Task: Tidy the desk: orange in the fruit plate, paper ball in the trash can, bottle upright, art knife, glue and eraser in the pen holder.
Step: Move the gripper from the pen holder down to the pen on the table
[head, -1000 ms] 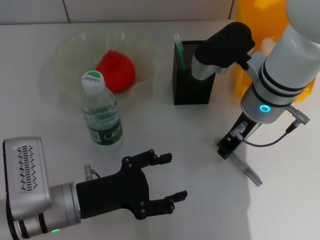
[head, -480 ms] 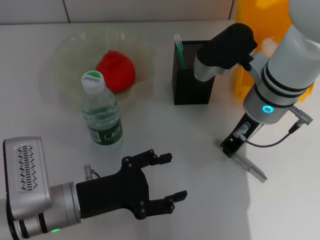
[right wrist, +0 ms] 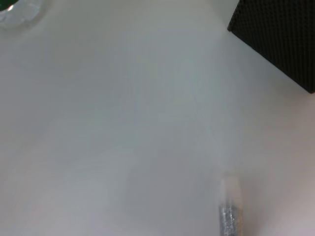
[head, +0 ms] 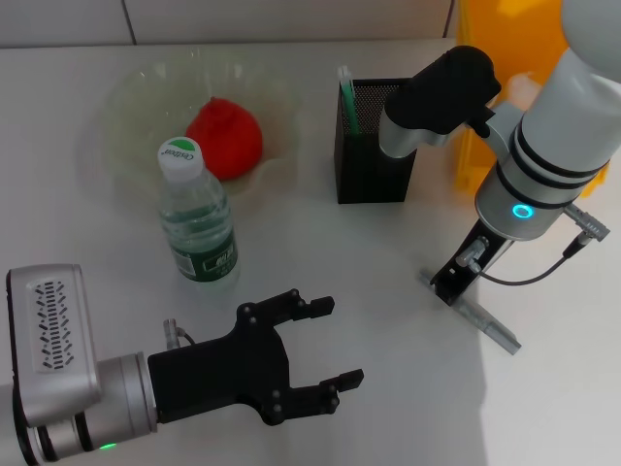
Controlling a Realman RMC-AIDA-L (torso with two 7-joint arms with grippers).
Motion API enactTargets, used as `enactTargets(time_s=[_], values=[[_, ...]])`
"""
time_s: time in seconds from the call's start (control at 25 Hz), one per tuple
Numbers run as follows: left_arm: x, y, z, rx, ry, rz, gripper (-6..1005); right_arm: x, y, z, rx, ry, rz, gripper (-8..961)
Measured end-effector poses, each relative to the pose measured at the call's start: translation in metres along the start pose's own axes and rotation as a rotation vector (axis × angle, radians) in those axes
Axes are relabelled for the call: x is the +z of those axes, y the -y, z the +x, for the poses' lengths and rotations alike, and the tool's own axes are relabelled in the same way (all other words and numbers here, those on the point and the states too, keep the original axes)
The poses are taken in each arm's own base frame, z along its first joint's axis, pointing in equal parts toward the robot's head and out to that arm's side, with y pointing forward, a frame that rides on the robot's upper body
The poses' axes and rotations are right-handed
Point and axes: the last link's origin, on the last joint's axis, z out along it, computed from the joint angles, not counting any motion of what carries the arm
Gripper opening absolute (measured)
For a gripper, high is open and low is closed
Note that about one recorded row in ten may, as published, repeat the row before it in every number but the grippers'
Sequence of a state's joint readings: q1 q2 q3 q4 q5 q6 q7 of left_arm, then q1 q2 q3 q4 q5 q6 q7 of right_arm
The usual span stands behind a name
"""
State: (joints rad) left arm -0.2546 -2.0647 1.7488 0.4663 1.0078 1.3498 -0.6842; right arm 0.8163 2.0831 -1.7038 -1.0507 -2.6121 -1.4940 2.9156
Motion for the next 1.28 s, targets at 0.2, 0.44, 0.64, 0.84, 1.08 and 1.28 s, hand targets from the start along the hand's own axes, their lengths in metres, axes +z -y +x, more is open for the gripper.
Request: enactTargets(time_s=[0.2, 0.44, 0.64, 0.84, 1.08, 1.28], values=[[0.000, 0.000, 0.000, 0.000, 0.000, 0.000, 800, -0.003, -0.002, -0.001, -0.010, 0.013, 0.000, 107], [0.000, 0.000, 0.000, 0.000, -0.001, 0.000, 800, -0.012, -0.004, -0.003, -0.033, 0.057, 0.000, 83], [0.001, 0.000, 0.000, 0.000, -0.002, -0.001, 800, -0.032, 0.004, -0.002, -0.012, 0.095, -0.006, 79], [0.003, 0.001, 0.003, 0.009, -0.010, -0.010, 800, -0.028, 0.007, 0.000, 0.003, 0.079, -0.012, 78], [0.006, 0.001, 0.005, 0.015, -0.010, -0.021, 800, -0.023, 0.006, 0.002, 0.005, 0.064, -0.016, 245], [0.007, 0.002, 0.004, 0.015, -0.008, -0.022, 800, -0.017, 0.006, 0.001, -0.003, 0.051, -0.009, 362]])
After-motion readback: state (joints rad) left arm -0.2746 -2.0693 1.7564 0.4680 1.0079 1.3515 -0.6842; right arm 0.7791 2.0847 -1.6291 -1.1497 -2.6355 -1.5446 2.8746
